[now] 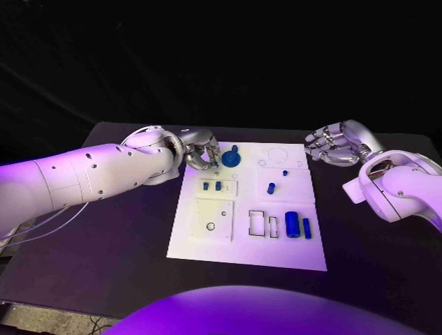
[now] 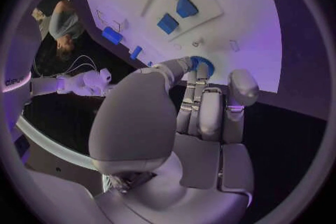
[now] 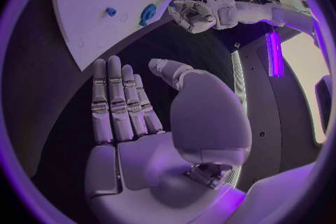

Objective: Assemble the parts on the task board

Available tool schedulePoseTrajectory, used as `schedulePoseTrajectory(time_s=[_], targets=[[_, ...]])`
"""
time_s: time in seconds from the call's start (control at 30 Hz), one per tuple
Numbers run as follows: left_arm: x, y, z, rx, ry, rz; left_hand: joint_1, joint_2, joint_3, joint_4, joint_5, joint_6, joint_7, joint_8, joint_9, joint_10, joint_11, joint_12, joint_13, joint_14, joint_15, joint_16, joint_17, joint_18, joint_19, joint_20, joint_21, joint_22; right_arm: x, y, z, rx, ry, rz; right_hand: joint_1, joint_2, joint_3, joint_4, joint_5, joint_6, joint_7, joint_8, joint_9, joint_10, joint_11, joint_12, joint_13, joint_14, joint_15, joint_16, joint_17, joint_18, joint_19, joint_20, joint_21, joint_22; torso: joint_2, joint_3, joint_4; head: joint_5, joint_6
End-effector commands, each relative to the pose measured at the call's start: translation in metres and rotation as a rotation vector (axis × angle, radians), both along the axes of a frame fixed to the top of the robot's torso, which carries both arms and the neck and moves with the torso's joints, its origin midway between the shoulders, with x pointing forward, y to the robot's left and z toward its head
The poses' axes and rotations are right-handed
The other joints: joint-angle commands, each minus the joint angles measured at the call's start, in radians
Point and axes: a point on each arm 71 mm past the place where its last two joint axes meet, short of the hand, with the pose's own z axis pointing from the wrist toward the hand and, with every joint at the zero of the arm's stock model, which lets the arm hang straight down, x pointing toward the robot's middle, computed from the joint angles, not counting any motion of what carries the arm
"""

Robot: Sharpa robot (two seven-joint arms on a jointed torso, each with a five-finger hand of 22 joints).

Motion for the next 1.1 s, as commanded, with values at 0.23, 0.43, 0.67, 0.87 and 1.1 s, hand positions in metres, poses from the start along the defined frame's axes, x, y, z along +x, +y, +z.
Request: schedulePoseTrajectory(time_s=[0.23,0.43,0.67,0.87,1.1], targets=[[-0.0011,-0.0056,-0.0071,0.027,0.047,-0.025,-0.012,0.003,0.003,-0.006,0.0,-0.001,0.003,-0.004,0.001,0.006,-0.001,-0.004,0.002,0.009,0.001,0.001,-0.002,-0.017,0.003,-0.001,0.0,0.133,-0.0004,0.0026,0.0005,-0.006,-0.012,0.014,0.001,0.004,-0.001,-0.007,0.006,0.008,0.002,0.005,-0.001,0.006,-0.001,-0.005,-0.002,-0.003,0.0,-0.003,0.001,0.011,-0.008,0.001,0.003,-0.001,0.0,0.0008,-0.0014,0.001,0.0],[-0.0012,-0.0064,-0.0098,0.032,0.068,-0.023,-0.013,0.004,0.004,-0.006,0.0,0.0,0.003,-0.004,0.002,0.007,-0.001,-0.005,0.002,0.009,0.001,0.001,-0.003,-0.016,0.002,-0.001,-0.002,0.132,-0.0005,0.003,0.0005,-0.005,-0.01,0.014,0.001,0.004,-0.001,-0.007,0.006,0.008,0.002,0.005,-0.001,0.006,-0.001,-0.005,-0.002,-0.003,0.0,-0.003,0.001,0.011,-0.008,0.001,0.003,-0.001,0.0,0.0004,-0.0007,0.0,0.0],[-0.0015,-0.0049,-0.0112,0.04,0.082,-0.019,-0.013,0.004,0.005,-0.007,0.0,0.0,0.003,-0.003,0.002,0.008,-0.001,-0.005,0.002,0.009,0.001,0.001,-0.003,-0.017,0.003,-0.001,0.0,0.132,-0.0007,0.0028,0.0005,-0.004,-0.009,0.014,0.001,0.004,-0.001,-0.007,0.006,0.008,0.002,0.005,-0.001,0.006,-0.001,-0.005,-0.002,-0.003,0.0,-0.003,0.001,0.011,-0.008,0.001,0.003,-0.001,0.0,0.0001,0.0004,-0.001,0.0],[-0.0022,-0.004,-0.0116,0.045,0.09,-0.017,-0.014,0.006,0.007,-0.009,0.001,0.003,0.002,-0.002,0.003,0.011,-0.002,-0.006,0.004,0.008,0.0,0.0,-0.004,-0.017,0.003,-0.001,0.003,0.133,-0.0007,0.0024,0.0005,-0.004,-0.009,0.013,0.0,0.004,-0.001,-0.008,0.006,0.008,0.002,0.006,-0.001,0.007,-0.002,-0.006,-0.004,-0.003,0.0,-0.004,0.002,0.011,-0.008,0.001,0.003,-0.002,0.0,0.0002,0.0,0.001,0.0],[-0.0026,-0.0044,-0.0117,0.047,0.093,-0.017,-0.014,0.006,0.007,-0.009,0.002,0.003,0.002,-0.002,0.004,0.012,-0.002,-0.007,0.004,0.008,0.0,0.0,-0.005,-0.017,0.002,-0.001,0.001,0.133,-0.0008,0.002,0.0006,-0.003,-0.01,0.011,0.0,0.004,-0.001,-0.008,0.006,0.008,0.002,0.006,-0.001,0.007,-0.002,-0.006,-0.004,-0.003,0.0,-0.004,0.002,0.011,-0.008,0.001,0.003,-0.002,0.001,-0.0001,-0.0005,0.001,0.0]])
